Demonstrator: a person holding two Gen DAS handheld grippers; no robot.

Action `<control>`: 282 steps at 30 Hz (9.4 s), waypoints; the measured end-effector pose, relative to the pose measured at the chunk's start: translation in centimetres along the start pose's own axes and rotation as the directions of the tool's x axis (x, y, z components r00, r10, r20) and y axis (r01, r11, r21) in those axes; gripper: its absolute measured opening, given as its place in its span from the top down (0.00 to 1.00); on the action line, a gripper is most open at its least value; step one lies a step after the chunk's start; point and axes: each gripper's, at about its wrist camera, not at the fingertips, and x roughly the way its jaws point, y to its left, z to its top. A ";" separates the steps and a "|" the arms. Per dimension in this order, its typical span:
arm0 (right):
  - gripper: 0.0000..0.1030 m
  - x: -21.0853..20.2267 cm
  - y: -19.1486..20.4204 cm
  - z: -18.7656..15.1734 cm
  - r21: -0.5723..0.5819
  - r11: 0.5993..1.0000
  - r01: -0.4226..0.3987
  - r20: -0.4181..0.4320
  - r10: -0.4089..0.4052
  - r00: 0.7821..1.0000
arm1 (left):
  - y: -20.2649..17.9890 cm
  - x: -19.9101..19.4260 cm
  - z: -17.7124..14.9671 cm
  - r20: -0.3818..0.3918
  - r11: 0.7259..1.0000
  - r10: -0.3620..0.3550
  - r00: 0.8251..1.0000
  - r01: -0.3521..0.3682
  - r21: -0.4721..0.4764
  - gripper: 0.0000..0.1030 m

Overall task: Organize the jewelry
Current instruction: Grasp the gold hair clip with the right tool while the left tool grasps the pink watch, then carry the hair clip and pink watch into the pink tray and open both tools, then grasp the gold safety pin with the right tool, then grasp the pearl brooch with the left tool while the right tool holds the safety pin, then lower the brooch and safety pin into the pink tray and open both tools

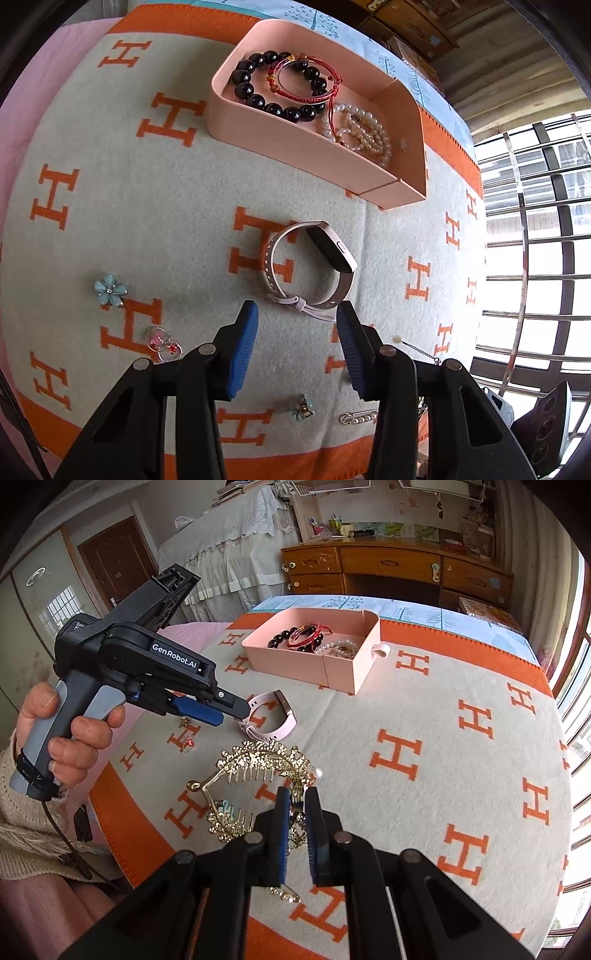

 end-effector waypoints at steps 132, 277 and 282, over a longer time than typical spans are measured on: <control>0.47 -5.0 6.0 -0.3 0.047 0.914 0.402 0.170 -0.404 0.899 | 0.5 -8.6 -14.4 0.562 0.916 0.133 0.817 -0.318 0.246 0.01; 0.92 14.6 -4.5 19.7 0.429 0.893 -0.138 0.024 0.142 0.990 | -3.6 -2.8 14.9 0.336 0.892 0.164 0.927 -0.285 0.351 0.83; 0.91 16.8 -5.4 20.0 0.479 0.862 -0.167 0.016 0.181 0.983 | -3.2 -2.1 14.9 0.354 0.884 0.180 0.918 -0.309 0.351 0.73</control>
